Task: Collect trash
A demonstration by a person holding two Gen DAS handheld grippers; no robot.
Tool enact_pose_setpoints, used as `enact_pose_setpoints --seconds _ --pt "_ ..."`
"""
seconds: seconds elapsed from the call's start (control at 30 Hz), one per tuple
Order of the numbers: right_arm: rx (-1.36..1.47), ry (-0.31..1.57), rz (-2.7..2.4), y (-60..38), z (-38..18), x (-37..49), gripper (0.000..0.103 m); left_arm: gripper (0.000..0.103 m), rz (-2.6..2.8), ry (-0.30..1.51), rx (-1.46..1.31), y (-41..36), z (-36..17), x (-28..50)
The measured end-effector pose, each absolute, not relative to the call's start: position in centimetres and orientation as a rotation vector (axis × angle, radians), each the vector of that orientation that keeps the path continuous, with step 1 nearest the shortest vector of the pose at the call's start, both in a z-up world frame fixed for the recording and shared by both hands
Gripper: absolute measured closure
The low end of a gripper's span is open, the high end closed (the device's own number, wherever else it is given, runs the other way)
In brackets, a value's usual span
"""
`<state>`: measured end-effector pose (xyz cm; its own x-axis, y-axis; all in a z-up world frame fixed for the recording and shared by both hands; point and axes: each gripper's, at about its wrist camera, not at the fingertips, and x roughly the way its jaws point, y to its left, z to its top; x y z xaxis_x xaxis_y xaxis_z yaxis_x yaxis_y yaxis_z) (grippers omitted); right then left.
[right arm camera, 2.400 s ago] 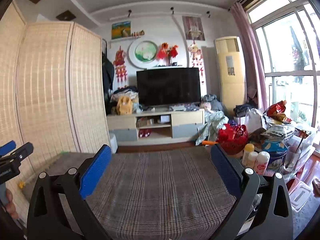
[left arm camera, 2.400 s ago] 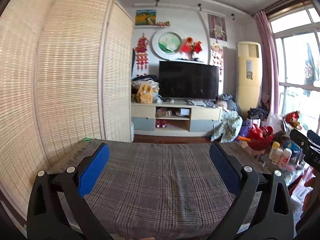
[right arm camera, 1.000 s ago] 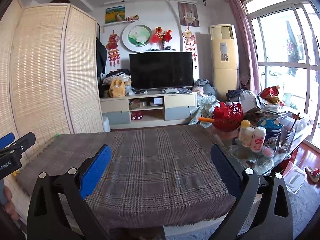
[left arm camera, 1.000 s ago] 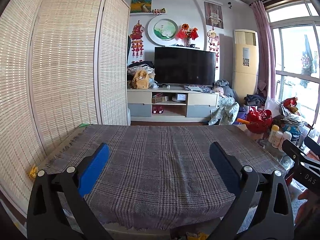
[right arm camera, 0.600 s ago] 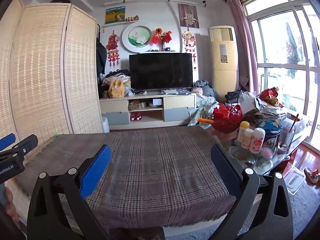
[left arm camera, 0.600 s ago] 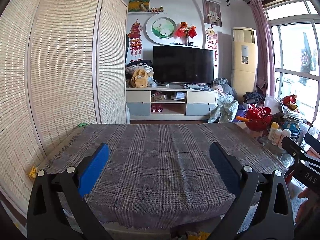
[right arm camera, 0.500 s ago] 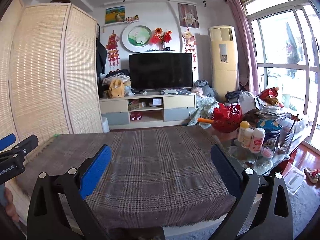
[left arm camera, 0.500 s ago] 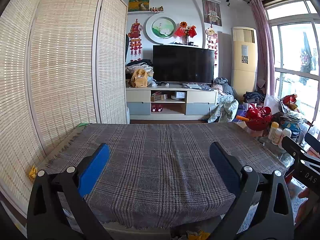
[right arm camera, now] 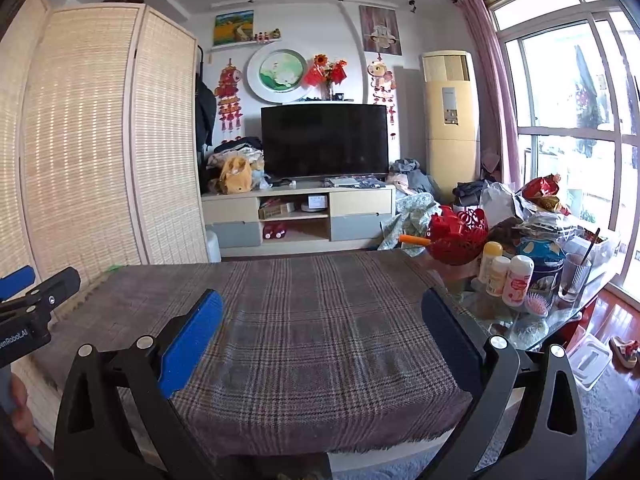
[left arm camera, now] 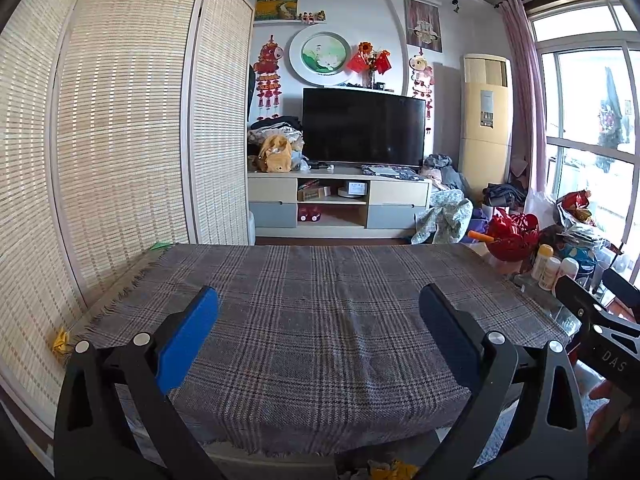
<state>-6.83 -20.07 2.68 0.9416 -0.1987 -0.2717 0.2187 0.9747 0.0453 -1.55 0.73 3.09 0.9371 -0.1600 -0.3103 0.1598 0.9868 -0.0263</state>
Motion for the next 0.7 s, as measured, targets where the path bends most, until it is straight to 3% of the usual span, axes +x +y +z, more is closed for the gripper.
enact_pose_setpoints --seconds 0.7 --pt "0.074 0.275 -0.208 -20.10 2.54 -6.65 0.003 0.008 -0.167 0.317 0.002 0.84 3.14 -1.44"
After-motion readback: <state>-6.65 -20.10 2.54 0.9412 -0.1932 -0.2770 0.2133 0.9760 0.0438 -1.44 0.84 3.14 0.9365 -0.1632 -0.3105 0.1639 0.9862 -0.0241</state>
